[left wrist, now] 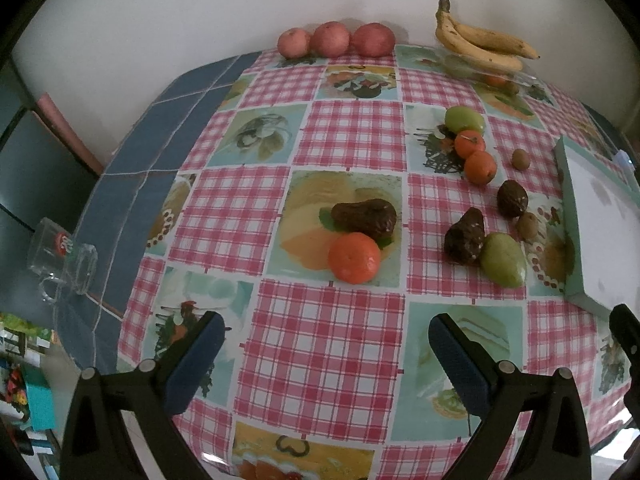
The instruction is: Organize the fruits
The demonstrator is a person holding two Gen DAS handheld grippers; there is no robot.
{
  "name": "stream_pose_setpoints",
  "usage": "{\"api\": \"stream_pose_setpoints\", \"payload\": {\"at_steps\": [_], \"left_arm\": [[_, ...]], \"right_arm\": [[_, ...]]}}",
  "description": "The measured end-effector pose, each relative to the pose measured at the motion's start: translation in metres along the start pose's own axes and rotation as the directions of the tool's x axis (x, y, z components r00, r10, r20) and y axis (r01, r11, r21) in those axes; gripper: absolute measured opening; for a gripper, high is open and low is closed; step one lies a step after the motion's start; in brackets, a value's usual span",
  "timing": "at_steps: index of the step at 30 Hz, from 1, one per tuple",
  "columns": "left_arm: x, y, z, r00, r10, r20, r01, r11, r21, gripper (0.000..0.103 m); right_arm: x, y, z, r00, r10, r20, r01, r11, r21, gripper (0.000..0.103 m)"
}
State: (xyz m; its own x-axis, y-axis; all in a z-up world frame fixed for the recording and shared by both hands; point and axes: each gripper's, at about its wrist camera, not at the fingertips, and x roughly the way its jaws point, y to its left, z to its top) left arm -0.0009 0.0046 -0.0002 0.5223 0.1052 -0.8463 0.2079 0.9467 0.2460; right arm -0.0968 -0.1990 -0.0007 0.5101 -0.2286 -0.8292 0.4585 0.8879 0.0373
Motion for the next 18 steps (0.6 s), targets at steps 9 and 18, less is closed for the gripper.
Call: {"api": "stream_pose_setpoints", "payload": {"at_steps": [9,18], "left_arm": [[-0.008,0.007,0.041,0.997,-0.074,-0.006,0.073,0.995,-0.068,0.103],[0.0,0.028,0.083,0.972,-0.225,0.068,0.235,0.943,-0.235,0.103]], "right_arm": [[-0.007,0.002,0.016,0.997,0.075,0.006,-0.075,0.997,0.015,0.094],[0.004,0.02,0.066,0.991,0.134,0.004,-0.135,0.99,0.041,0.094]]}}
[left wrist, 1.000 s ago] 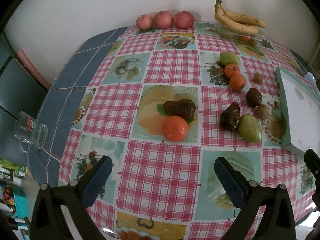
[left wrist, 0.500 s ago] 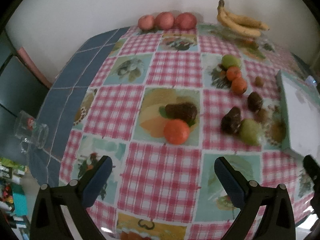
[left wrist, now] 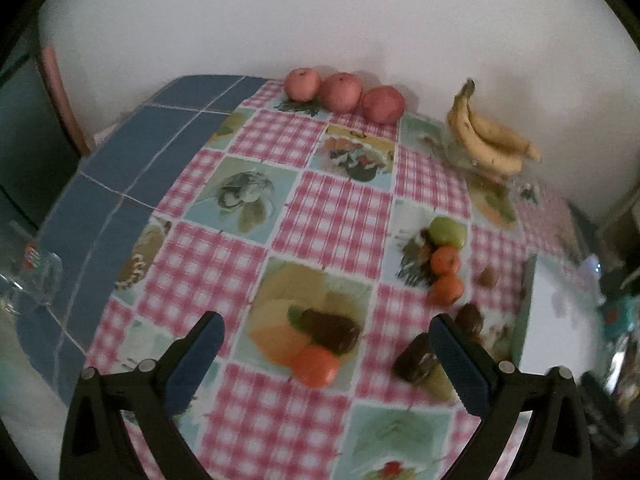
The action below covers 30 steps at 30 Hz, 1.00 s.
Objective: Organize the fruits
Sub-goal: 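Move the right tool toward the green pear while the left tool approaches the orange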
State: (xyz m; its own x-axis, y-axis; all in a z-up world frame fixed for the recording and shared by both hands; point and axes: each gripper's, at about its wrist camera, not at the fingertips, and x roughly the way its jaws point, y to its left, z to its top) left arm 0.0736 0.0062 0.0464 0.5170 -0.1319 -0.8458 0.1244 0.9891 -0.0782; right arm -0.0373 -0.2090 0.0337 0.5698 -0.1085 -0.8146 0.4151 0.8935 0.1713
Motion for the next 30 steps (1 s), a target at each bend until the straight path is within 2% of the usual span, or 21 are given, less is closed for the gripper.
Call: {"api": "stream_pose_setpoints", "payload": {"at_steps": [4,8,10,13,14,17,19,20,24,27,30], "left_arm": [[0.003,0.011,0.006,0.994,-0.092,0.061,0.095,0.995,-0.043,0.103],[0.008,0.022,0.006,0.984,-0.149,0.098,0.154,0.987,-0.047,0.103],[0.008,0.025,0.005,0.985,-0.135,0.107,0.14,0.989,-0.038,0.103],[0.011,0.027,0.002,0.992,-0.077,0.103,0.083,0.995,-0.053,0.103],[0.014,0.027,0.0,0.993,-0.08,0.092,0.085,0.995,-0.053,0.103],[0.03,0.031,-0.006,0.995,-0.103,-0.006,0.102,0.992,-0.077,0.1],[0.042,0.031,-0.011,0.991,-0.118,-0.067,0.112,0.99,-0.087,0.087],[0.047,0.028,-0.013,0.989,-0.116,-0.089,0.109,0.991,-0.082,0.086],[0.055,0.012,-0.021,0.984,-0.106,-0.142,0.103,0.994,-0.032,0.086],[0.066,0.002,-0.031,0.974,-0.113,-0.198,0.113,0.994,-0.01,0.086],[0.081,-0.003,-0.039,0.963,-0.082,-0.257,0.088,0.996,0.012,0.086]], "right_arm": [[0.018,0.007,0.009,0.999,0.015,-0.03,-0.015,1.0,0.006,0.094],[0.039,0.016,0.011,0.998,0.023,-0.057,-0.024,1.0,-0.02,0.094],[0.049,0.019,0.008,0.997,0.021,-0.079,-0.025,0.999,-0.046,0.094],[0.059,0.024,0.006,0.992,0.041,-0.116,-0.048,0.997,-0.057,0.094],[0.06,0.026,0.006,0.991,0.053,-0.121,-0.06,0.996,-0.061,0.093],[0.059,0.03,0.004,0.991,0.05,-0.122,-0.061,0.994,-0.089,0.093],[0.06,0.032,0.002,0.991,0.043,-0.128,-0.057,0.992,-0.112,0.094],[0.062,0.033,0.0,0.989,0.042,-0.138,-0.059,0.991,-0.12,0.094],[0.079,0.034,-0.01,0.977,0.045,-0.21,-0.075,0.988,-0.137,0.094],[0.089,0.04,-0.019,0.969,0.033,-0.247,-0.079,0.981,-0.179,0.093],[0.1,0.046,-0.029,0.956,0.019,-0.292,-0.085,0.972,-0.218,0.093]]}}
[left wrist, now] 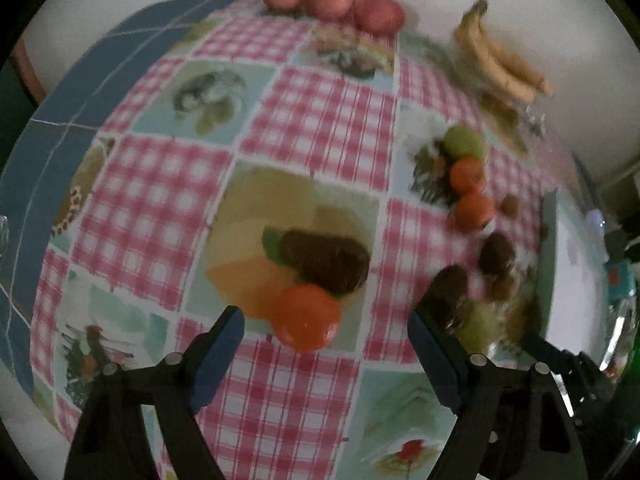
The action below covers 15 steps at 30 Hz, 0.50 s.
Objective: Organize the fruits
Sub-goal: 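Move the right tool toward the green pear while the left tool approaches the orange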
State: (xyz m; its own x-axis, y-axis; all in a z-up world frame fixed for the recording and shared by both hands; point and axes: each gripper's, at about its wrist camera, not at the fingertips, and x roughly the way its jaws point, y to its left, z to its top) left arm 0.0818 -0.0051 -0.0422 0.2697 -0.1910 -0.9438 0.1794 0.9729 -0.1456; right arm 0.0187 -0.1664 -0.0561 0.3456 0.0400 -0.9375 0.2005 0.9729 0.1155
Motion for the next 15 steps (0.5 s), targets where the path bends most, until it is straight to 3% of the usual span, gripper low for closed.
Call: {"api": "stream_pose_setpoints", "payload": {"at_steps": [6,15], "left_arm": [[0.031,-0.004,-0.009,0.997,0.039,-0.073,-0.038,0.999,0.01,0.086],[0.059,0.0,-0.018,0.989,0.141,-0.045,-0.14,0.99,0.029,0.087]], "right_arm": [[0.026,0.003,-0.007,0.996,-0.023,-0.083,0.021,0.999,-0.026,0.093],[0.035,0.013,-0.009,0.996,-0.072,-0.048,0.068,0.994,-0.08,0.093]]}}
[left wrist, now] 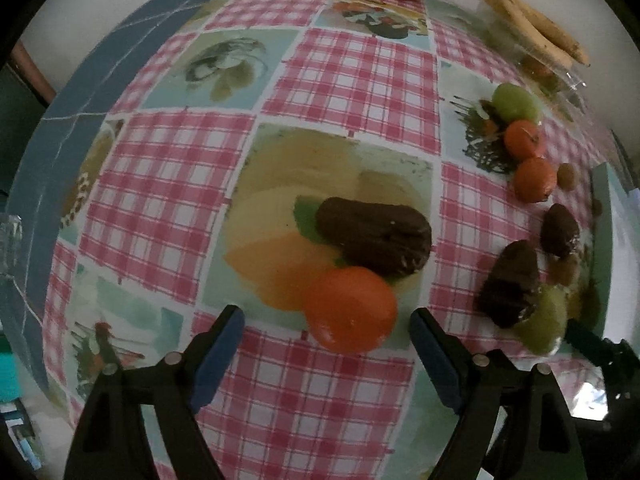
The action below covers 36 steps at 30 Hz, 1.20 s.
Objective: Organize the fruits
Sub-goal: 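Move the right tool toward the green pear while the left tool approaches the orange, then close the right tool on the green pear while the left tool grasps the orange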
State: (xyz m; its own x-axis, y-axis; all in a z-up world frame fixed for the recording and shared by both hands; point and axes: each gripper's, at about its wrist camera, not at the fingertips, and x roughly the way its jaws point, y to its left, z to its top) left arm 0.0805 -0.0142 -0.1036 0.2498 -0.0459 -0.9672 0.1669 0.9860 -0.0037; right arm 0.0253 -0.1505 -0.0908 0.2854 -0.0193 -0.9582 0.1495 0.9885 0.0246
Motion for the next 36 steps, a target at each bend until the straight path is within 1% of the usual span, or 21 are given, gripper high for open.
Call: {"api": "stream_pose_setpoints", "payload": {"at_steps": [2,4,5,9,11,14,15,16,17,19,20,21,22,23,27,30,33,36], "left_arm": [[-0.002,0.003,0.002,1.0,0.011,-0.003,-0.011,1.0,-0.004,0.09],[0.002,0.009,0.002,1.0,0.01,-0.008,-0.01,1.0,-0.03,0.1],[0.004,0.012,0.003,1.0,0.013,-0.013,-0.014,0.999,-0.037,0.102],[0.011,0.02,0.0,1.0,0.017,-0.015,-0.018,0.999,-0.034,0.103],[0.011,0.022,0.001,1.0,0.015,-0.021,-0.016,0.999,-0.037,0.102],[-0.013,0.03,0.005,0.999,0.018,-0.027,-0.019,0.999,-0.041,0.093],[-0.018,0.031,0.007,1.0,0.016,-0.022,-0.017,0.999,-0.039,0.087],[-0.021,0.033,0.007,1.0,0.011,-0.018,-0.012,0.999,-0.032,0.081],[-0.022,0.031,0.008,1.0,0.01,-0.015,-0.01,1.0,-0.025,0.079],[-0.025,0.027,0.009,1.0,0.002,-0.011,-0.002,1.0,-0.004,0.068],[-0.026,0.026,0.009,1.0,-0.003,-0.008,0.003,1.0,0.004,0.064],[-0.027,0.024,0.01,1.0,-0.011,-0.007,0.011,1.0,0.011,0.058],[-0.03,0.02,0.009,1.0,-0.019,-0.006,0.019,1.0,0.014,0.053],[-0.031,0.017,0.01,1.0,-0.023,-0.006,0.023,1.0,0.015,0.051],[-0.035,0.012,0.01,0.999,-0.043,-0.003,0.043,0.999,0.012,0.042],[-0.039,0.004,0.007,0.998,-0.061,-0.006,0.061,0.998,0.005,0.041],[-0.038,0.007,0.008,0.995,-0.095,-0.009,0.095,0.995,-0.011,0.041],[-0.039,0.009,0.008,0.993,-0.12,-0.015,0.119,0.992,-0.03,0.041]], "right_arm": [[0.0,0.001,0.0,1.0,0.003,0.008,-0.003,1.0,-0.003,0.093],[0.001,0.0,0.0,1.0,0.004,0.019,-0.004,1.0,-0.001,0.093],[0.001,0.001,0.002,1.0,0.002,0.021,-0.002,1.0,-0.001,0.093],[0.001,0.003,0.007,0.999,-0.001,0.033,0.001,1.0,-0.006,0.092],[-0.002,0.004,0.007,0.999,0.002,0.045,-0.002,1.0,-0.014,0.083],[-0.005,0.005,0.009,0.998,0.005,0.059,-0.004,1.0,-0.024,0.076],[-0.005,0.007,0.01,0.998,0.005,0.061,-0.003,1.0,-0.025,0.075],[-0.005,0.007,0.011,0.998,0.006,0.064,-0.004,1.0,-0.027,0.072],[-0.006,0.008,0.012,0.998,0.006,0.068,-0.004,1.0,-0.03,0.068],[-0.007,0.009,0.013,0.997,0.007,0.072,-0.005,0.999,-0.031,0.065],[-0.007,0.009,0.014,0.997,0.007,0.074,-0.005,1.0,-0.031,0.064],[-0.008,0.009,0.013,0.997,0.007,0.076,-0.005,1.0,-0.031,0.062],[-0.009,0.008,0.013,0.997,0.007,0.079,-0.004,1.0,-0.03,0.059],[-0.009,0.008,0.014,0.997,0.006,0.082,-0.004,1.0,-0.029,0.056],[-0.011,0.01,0.014,0.996,0.008,0.088,-0.005,0.999,-0.034,0.054],[-0.013,0.011,0.013,0.996,0.013,0.093,-0.01,0.999,-0.037,0.049],[-0.012,0.014,0.013,0.995,0.018,0.098,-0.014,0.999,-0.044,0.043],[-0.011,0.014,0.013,0.995,0.018,0.1,-0.014,0.999,-0.04,0.042]]}}
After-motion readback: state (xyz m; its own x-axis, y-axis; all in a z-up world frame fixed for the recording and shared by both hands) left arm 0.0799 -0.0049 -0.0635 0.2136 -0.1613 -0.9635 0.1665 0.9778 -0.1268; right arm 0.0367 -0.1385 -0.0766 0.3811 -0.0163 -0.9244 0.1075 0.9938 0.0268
